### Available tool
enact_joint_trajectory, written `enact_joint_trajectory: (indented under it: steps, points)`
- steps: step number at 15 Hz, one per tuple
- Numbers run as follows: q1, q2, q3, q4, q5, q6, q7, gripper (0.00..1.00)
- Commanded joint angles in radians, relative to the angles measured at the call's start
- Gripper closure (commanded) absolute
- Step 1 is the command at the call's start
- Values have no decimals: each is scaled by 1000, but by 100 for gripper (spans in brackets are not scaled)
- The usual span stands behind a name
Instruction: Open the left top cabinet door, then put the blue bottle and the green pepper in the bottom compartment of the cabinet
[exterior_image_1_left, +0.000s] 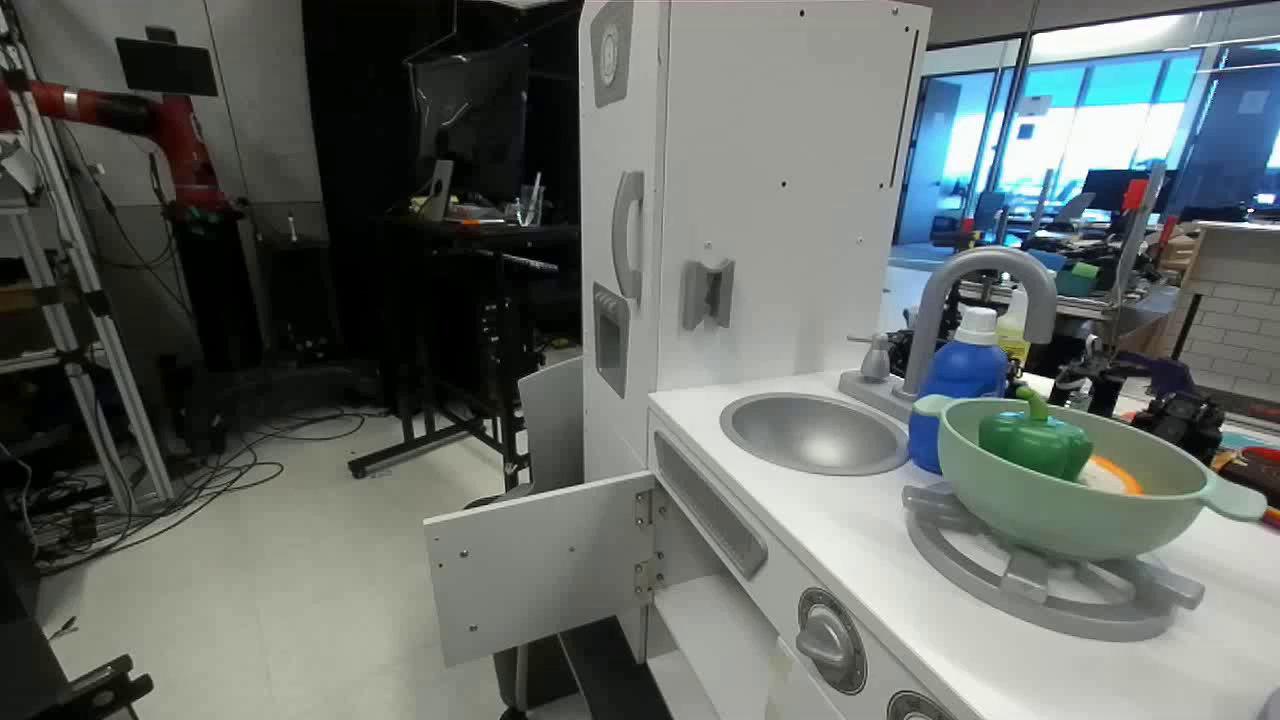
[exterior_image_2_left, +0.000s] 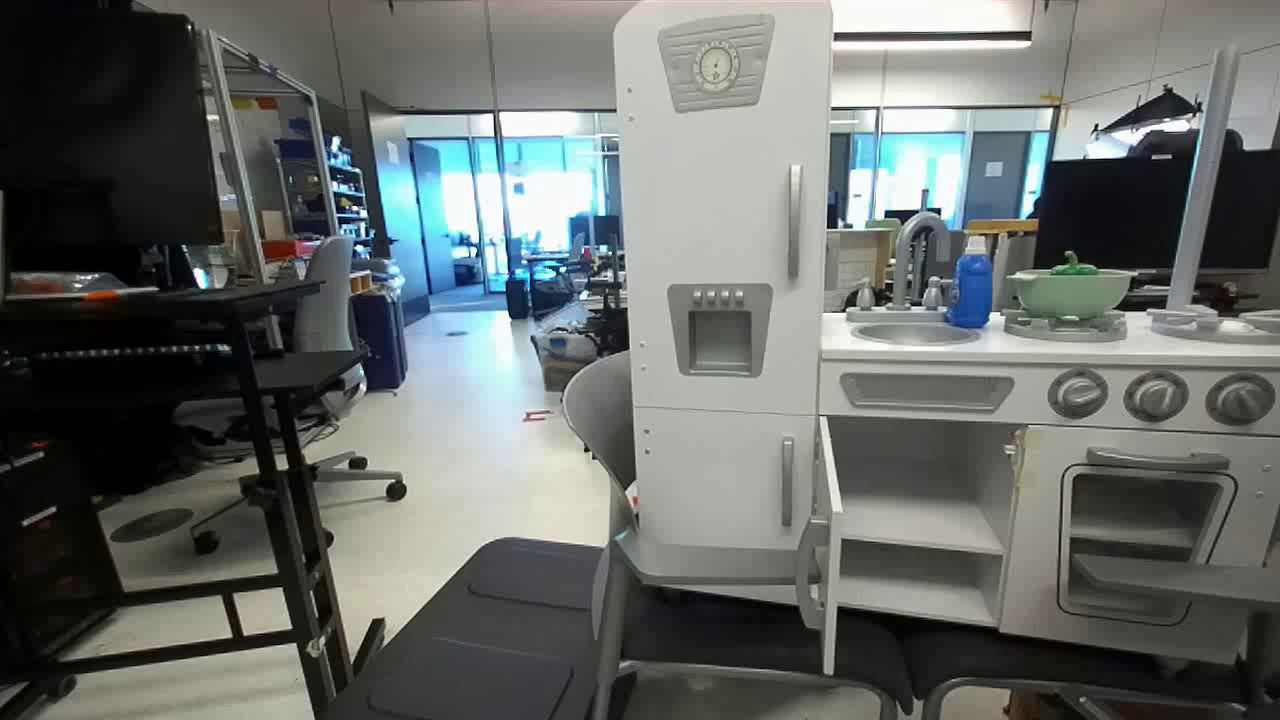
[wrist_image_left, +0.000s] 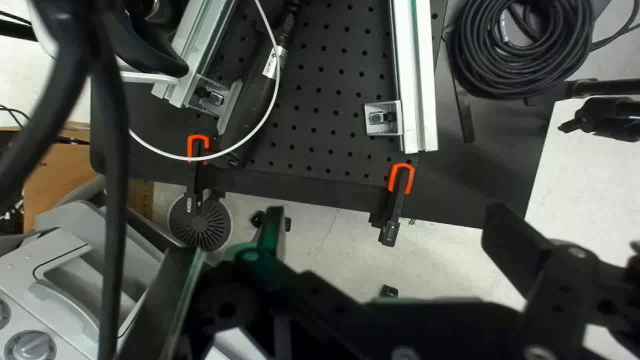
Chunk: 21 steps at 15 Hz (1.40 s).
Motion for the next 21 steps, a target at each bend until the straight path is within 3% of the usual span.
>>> enact_joint_trajectory:
  steps: [1, 5, 9, 13, 17, 21]
  points:
    - [1, 1, -1, 1, -1, -1, 1, 0]
    - [1, 1, -1, 2, -1, -1, 1, 0]
    - [-54, 90, -3, 63, -30, 79, 45, 0]
    - [-129, 225, -3, 144, -43, 264, 132, 0]
    - [-189, 409, 46, 236, -83, 505, 281, 0]
    - [-259, 618, 127, 375, -244, 669, 539, 0]
